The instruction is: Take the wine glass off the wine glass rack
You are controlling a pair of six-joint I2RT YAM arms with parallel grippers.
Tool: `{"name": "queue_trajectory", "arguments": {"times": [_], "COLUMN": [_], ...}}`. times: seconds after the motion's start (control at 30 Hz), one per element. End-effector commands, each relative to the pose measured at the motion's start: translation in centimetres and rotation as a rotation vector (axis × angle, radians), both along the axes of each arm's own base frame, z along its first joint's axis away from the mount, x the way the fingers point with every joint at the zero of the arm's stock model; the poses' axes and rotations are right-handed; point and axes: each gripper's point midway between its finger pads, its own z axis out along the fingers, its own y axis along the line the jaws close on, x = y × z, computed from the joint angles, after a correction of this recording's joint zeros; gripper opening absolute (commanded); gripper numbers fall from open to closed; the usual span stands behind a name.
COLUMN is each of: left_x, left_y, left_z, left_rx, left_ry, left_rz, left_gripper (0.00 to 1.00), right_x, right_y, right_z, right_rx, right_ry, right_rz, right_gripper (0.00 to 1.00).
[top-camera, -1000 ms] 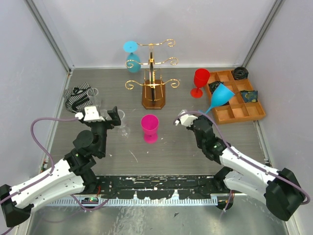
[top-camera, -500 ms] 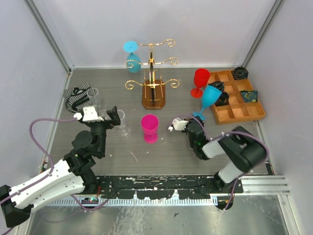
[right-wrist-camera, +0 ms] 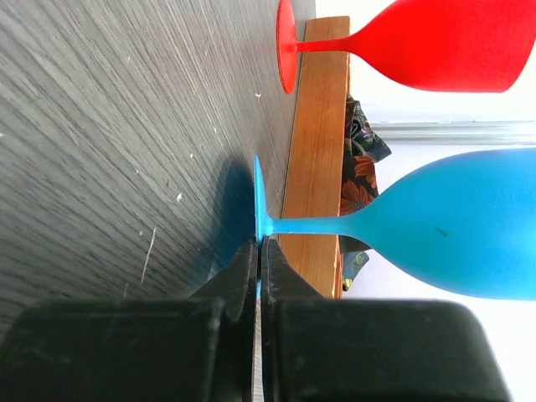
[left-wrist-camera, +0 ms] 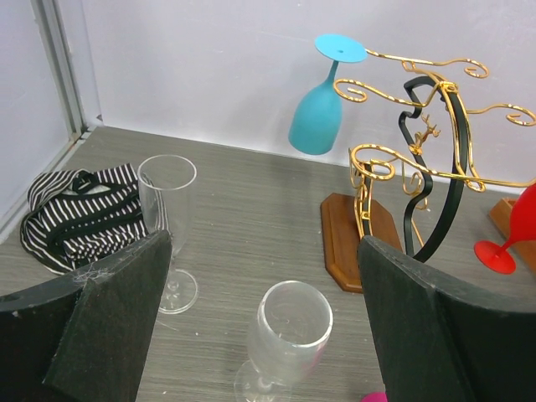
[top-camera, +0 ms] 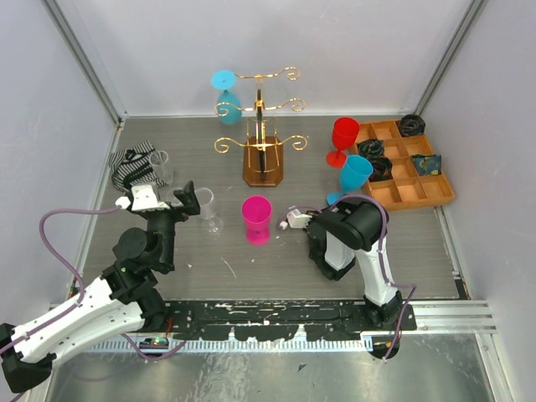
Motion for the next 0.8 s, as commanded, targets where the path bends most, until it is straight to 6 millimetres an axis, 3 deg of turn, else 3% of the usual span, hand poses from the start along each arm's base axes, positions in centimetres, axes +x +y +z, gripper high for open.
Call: {"name": "queue_trajectory", "arguments": {"times": [0.0, 0.17, 0.47, 0.57, 0.7, 0.77], "left_x": [-0.1, -0.1, -0.1, -0.2, -0.3, -0.3], "left_y": [0.5, 0.3, 0.3, 0.5, 0.6, 0.6], "left_z": [0.0, -0.1, -0.4, -0.3, -0.1, 0.0], "left_rx": [0.012, 0.016, 0.031, 0.036, 0.039, 0.041], "left_ry": [0.002, 0.002, 0.001, -0.001, -0.008, -0.01], "left_rz": [0.016, 0.01, 0.004, 0.007, 0.004, 0.006], "left_gripper": [0.98, 0.98, 0.98, 0.98, 0.98, 0.98], "right_x": [-0.1, -0.6, -0.8, -0.8, -0.8, -0.9], "right_y": [0.2, 1.0, 1.7, 1.8, 1.9, 1.8], "right_z": [0.8, -0.6, -2.5, -2.7, -3.0, -3.1], "right_rx": [0.097, 0.087, 0.086, 0.095, 0.097, 0.099], "right_ry": [-0.065, 0.043, 0.18, 0.202, 0.228, 0.236], "right_rz": [-0.011, 0.058, 0.081, 0.073, 0.063, 0.055], "right_gripper": [0.0, 0.01, 0.27, 0.33, 0.51, 0.53]}}
